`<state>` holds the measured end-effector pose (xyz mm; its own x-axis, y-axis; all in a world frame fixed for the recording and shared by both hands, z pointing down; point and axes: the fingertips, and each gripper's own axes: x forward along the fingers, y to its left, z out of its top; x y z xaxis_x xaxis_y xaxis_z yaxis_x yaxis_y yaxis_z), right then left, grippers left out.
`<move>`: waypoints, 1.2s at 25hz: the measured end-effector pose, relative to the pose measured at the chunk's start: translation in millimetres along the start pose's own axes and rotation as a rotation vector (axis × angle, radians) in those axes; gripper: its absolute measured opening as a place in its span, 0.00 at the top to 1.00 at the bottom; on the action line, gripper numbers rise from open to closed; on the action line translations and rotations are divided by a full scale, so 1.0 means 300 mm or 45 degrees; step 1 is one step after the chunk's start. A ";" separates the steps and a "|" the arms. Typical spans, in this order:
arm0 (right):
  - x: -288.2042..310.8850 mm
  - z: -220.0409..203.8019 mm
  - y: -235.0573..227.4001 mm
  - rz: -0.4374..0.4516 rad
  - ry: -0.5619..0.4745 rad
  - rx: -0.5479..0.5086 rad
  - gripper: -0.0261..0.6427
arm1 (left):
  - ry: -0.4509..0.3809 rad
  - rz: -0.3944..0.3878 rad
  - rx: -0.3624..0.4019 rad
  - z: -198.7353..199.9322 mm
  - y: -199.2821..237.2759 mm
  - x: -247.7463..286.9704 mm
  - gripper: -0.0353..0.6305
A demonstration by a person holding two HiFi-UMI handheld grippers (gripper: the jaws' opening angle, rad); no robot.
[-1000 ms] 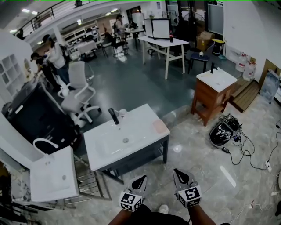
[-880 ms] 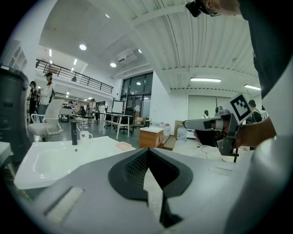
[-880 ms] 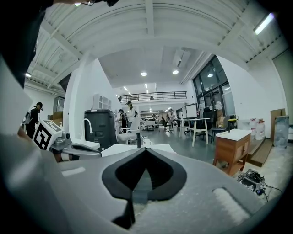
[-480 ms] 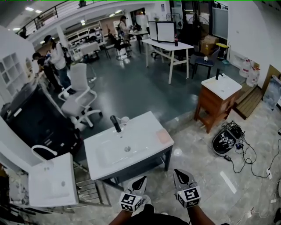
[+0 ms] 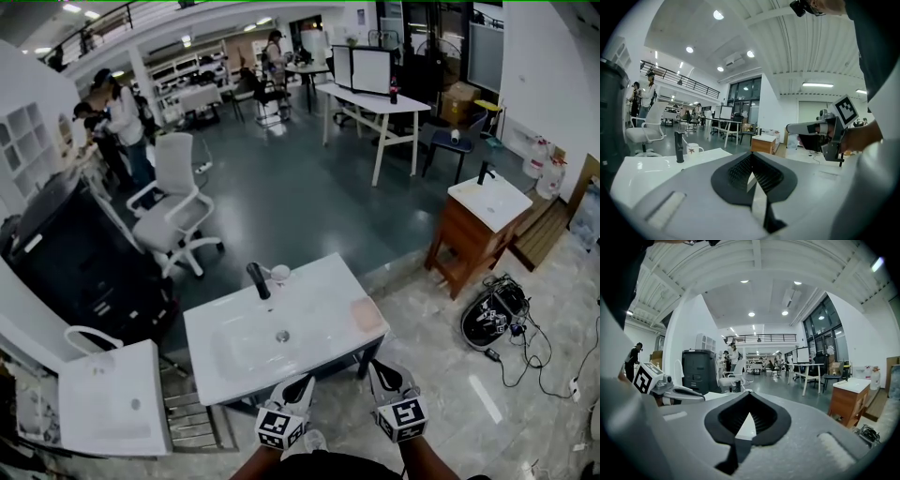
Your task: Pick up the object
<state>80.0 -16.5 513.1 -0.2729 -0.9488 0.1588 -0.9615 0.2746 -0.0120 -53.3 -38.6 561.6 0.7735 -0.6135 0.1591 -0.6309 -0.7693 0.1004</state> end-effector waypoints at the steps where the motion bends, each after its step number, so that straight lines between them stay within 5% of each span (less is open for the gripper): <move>1: 0.026 0.003 0.003 0.006 0.008 0.002 0.96 | 0.001 0.002 -0.003 0.002 0.020 0.006 0.92; 17: 0.339 0.016 -0.011 -0.027 0.049 -0.009 0.96 | 0.000 0.012 -0.009 0.032 0.323 0.079 0.92; 30: 0.377 -0.021 -0.152 -0.008 0.102 -0.049 0.96 | 0.007 0.054 -0.039 0.024 0.327 0.185 0.92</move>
<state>93.2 -135.3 537.9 -0.2618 -0.9355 0.2373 -0.9608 0.2758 0.0272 -71.8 -149.5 573.2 0.7459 -0.6442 0.1694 -0.6645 -0.7370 0.1235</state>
